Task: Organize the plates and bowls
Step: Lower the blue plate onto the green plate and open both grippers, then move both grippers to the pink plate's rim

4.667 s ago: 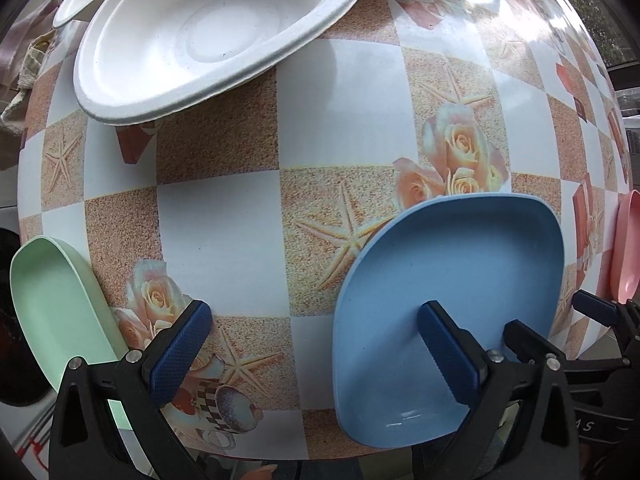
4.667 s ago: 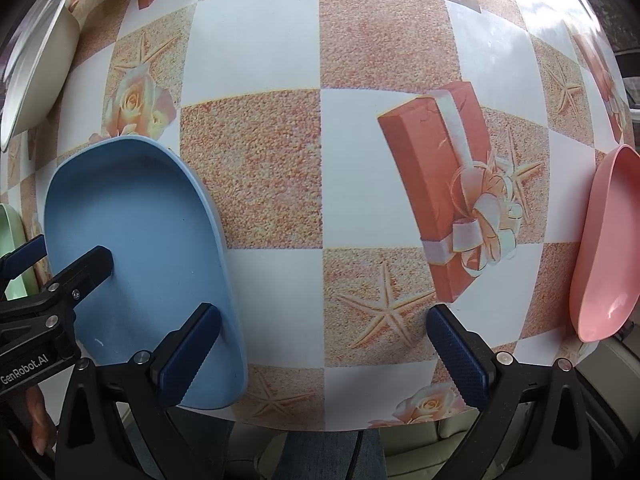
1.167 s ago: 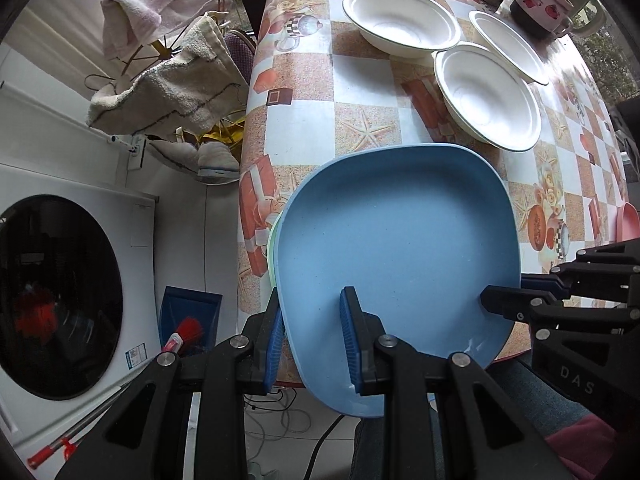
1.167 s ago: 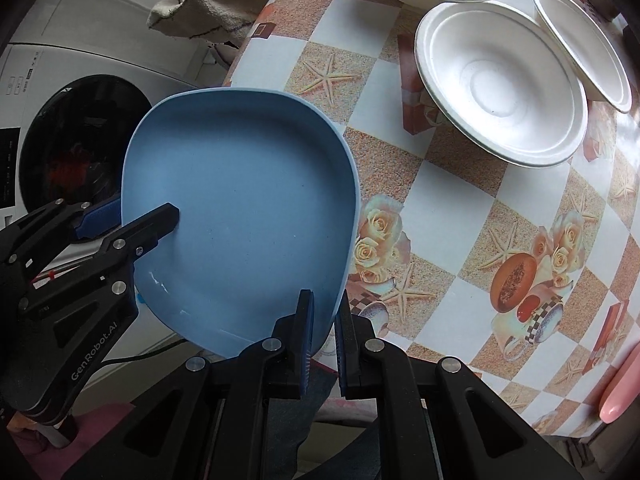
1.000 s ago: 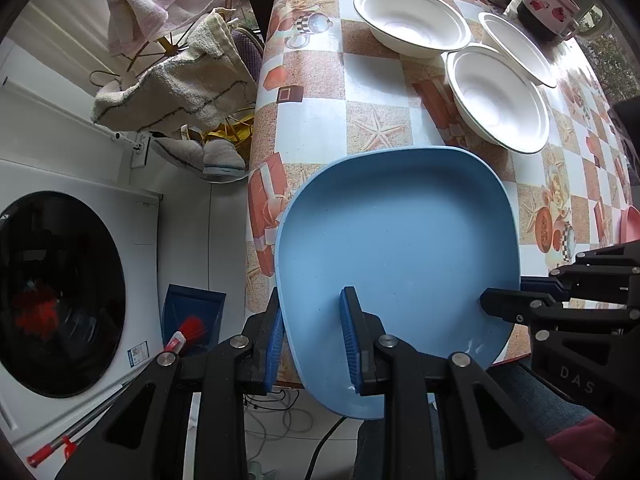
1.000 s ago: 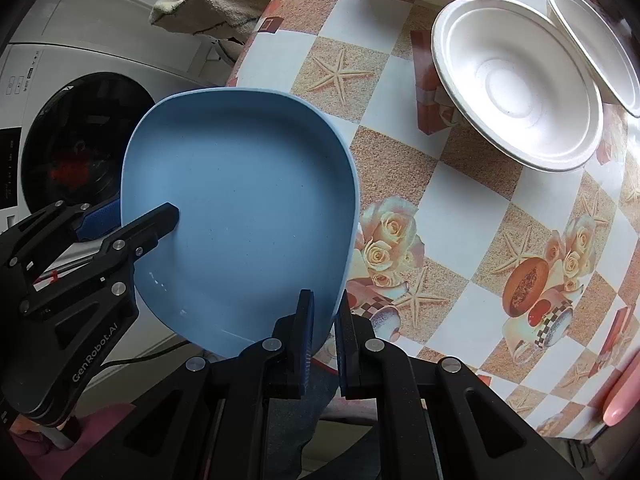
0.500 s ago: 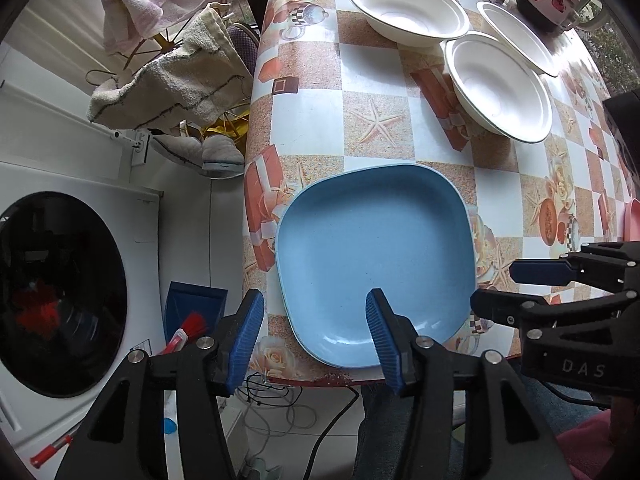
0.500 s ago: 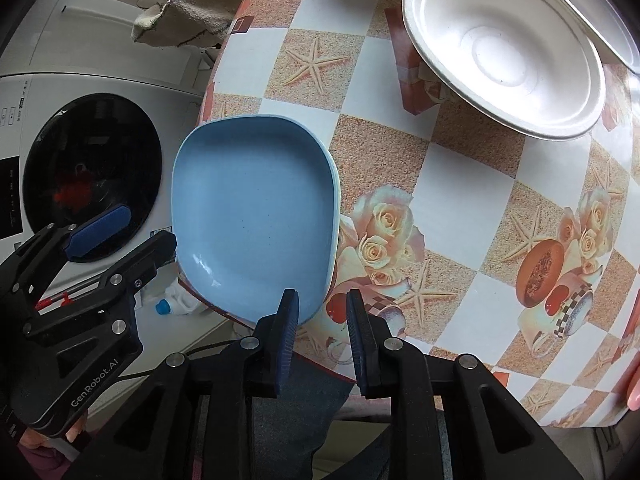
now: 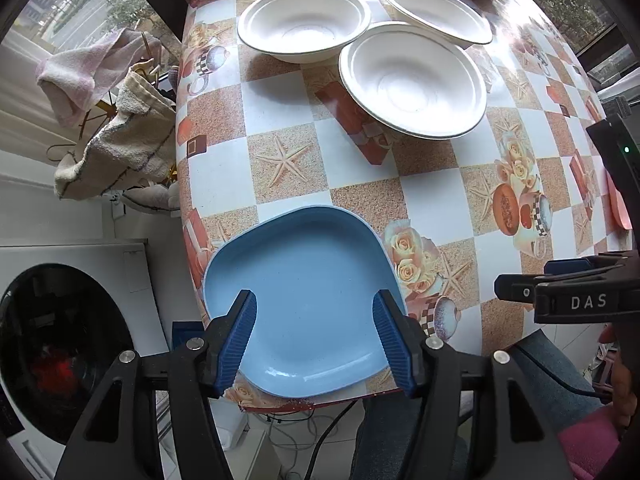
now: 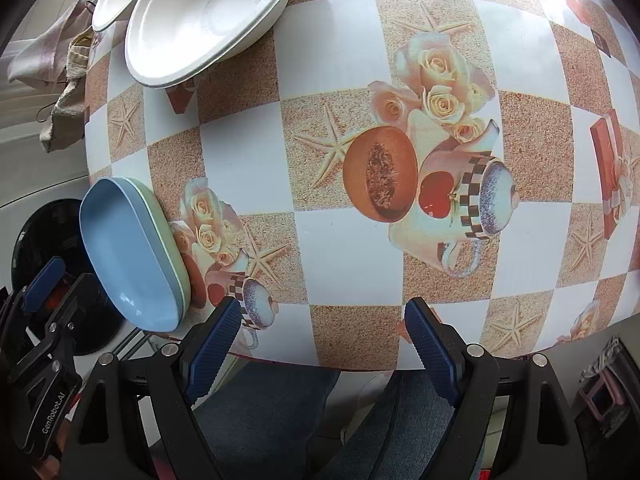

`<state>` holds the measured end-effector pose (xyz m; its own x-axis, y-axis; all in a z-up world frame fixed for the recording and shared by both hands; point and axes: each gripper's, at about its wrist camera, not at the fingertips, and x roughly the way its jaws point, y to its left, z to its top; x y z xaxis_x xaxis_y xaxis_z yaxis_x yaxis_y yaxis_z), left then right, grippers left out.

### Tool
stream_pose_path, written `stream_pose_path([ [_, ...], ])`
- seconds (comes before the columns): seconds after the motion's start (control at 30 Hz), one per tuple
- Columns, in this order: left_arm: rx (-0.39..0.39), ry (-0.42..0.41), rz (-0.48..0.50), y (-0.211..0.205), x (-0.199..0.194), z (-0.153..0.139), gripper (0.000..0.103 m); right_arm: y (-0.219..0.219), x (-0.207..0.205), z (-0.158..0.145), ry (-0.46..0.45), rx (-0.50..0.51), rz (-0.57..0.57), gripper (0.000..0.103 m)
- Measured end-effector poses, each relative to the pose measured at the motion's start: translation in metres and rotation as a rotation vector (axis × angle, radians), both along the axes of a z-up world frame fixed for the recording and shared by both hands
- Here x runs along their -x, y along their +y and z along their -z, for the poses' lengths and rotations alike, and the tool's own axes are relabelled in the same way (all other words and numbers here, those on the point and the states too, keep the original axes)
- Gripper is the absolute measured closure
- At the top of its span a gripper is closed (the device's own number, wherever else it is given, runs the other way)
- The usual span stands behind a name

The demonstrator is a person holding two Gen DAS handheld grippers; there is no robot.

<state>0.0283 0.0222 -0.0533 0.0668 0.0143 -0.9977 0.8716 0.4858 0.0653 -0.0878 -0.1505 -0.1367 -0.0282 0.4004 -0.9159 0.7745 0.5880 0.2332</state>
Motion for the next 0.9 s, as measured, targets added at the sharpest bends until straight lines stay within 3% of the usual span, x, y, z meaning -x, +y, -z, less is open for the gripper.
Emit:
stream_pose_path([
  [0.27, 0.033, 0.030, 0.146, -0.050, 0.039, -0.006, 0.036, -0.028, 0.051, -0.002, 0.001, -0.010, 0.143, 0.017],
  [0.3, 0.032, 0.032, 0.162, -0.056, 0.044, -0.006, 0.035, -0.031, 0.059, -0.002, 0.003, -0.009, 0.160, 0.004],
  [0.33, 0.032, 0.034, 0.175, -0.062, 0.049, -0.005, 0.035, -0.037, 0.068, -0.003, -0.004, -0.007, 0.181, 0.000],
  [0.77, -0.032, 0.091, 0.378, -0.136, 0.119, 0.013, 0.033, -0.100, 0.188, 0.000, 0.028, -0.022, 0.463, 0.000],
  [0.9, -0.047, 0.124, 0.424, -0.163, 0.145, 0.016, 0.033, -0.117, 0.227, -0.006, 0.018, 0.033, 0.569, 0.000],
])
